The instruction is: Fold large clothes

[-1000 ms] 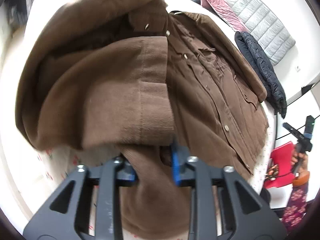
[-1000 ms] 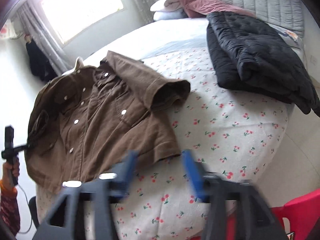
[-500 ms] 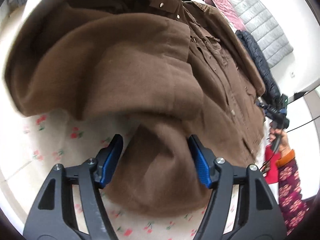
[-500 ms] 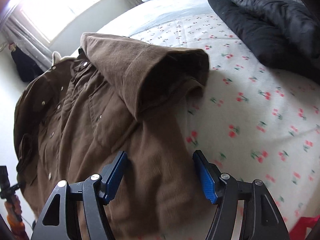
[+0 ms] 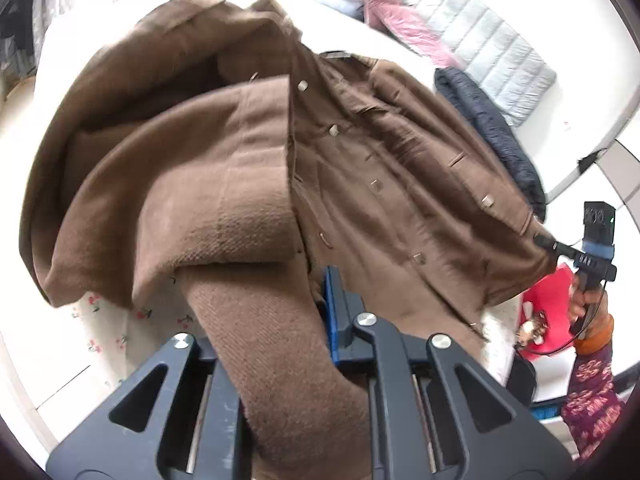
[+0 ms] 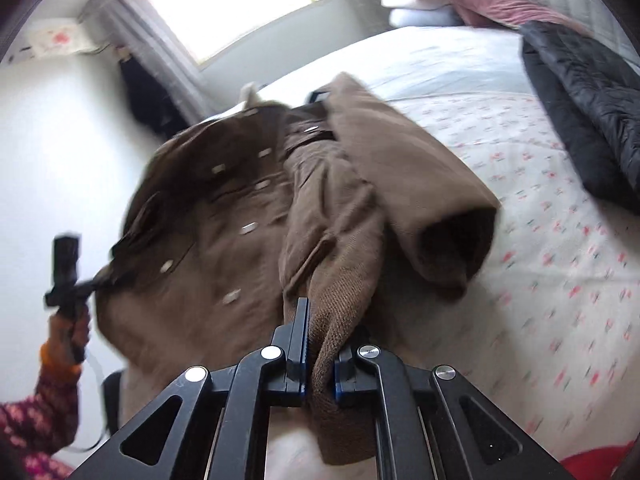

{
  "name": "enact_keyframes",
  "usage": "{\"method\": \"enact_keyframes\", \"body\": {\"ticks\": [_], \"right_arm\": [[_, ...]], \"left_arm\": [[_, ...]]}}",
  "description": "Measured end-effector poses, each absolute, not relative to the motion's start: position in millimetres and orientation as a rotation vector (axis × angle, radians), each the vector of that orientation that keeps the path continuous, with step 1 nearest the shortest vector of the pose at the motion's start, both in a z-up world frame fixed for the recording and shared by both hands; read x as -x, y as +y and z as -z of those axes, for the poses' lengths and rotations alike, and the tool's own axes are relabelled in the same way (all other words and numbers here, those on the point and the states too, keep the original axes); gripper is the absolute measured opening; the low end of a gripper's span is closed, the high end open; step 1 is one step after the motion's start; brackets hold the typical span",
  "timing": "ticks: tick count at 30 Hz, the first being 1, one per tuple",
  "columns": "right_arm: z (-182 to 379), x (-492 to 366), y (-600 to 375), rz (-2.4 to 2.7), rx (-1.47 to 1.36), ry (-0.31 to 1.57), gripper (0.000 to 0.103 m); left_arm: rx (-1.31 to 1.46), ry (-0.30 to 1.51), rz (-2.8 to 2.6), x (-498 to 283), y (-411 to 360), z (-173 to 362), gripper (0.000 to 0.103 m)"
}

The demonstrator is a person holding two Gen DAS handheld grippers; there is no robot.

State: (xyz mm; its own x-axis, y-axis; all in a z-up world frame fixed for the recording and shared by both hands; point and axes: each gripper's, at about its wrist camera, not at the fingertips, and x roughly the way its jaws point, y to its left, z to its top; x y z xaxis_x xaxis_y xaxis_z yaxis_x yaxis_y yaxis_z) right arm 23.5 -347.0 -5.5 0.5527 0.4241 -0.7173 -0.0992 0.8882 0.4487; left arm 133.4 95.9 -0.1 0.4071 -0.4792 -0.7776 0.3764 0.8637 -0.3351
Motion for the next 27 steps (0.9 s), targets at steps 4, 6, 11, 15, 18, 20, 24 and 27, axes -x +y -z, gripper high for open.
{"method": "enact_keyframes", "body": {"ticks": [4,6,11,15,18,20,24,27], "right_arm": [[-17,11,-304,-0.405,-0.325,0.949,0.008],[-20,20,-286,-0.442,-0.265,0.987,0.008],[-27,8,-298,-0.361,-0.237,1.047,0.024],[-49,-29,-339,-0.276,-0.28,0.999,0.057],[-57,-71,-359,-0.238,-0.286,0.979,0.066],[-53,-107,-367,-0.223,-0.301,0.986,0.07],[-40,-161,-369,-0.197,-0.29,0.999,0.072],[-19,-211,-362,-0.2,-0.291,1.013,0.073]], "left_arm": [[0.124,1.021,0.603,-114,117,-15,0.012],[0.052,1.069,0.603,-108,122,-10,0.013],[-0.127,1.194,0.506,-109,116,5,0.025],[-0.137,1.169,0.528,-116,113,-17,0.031],[-0.191,1.189,0.539,-123,103,-24,0.074],[-0.332,1.242,0.517,-119,95,-17,0.093],[-0.421,1.254,0.47,-106,107,-23,0.093],[-0.336,1.223,0.457,-110,128,-45,0.093]]}}
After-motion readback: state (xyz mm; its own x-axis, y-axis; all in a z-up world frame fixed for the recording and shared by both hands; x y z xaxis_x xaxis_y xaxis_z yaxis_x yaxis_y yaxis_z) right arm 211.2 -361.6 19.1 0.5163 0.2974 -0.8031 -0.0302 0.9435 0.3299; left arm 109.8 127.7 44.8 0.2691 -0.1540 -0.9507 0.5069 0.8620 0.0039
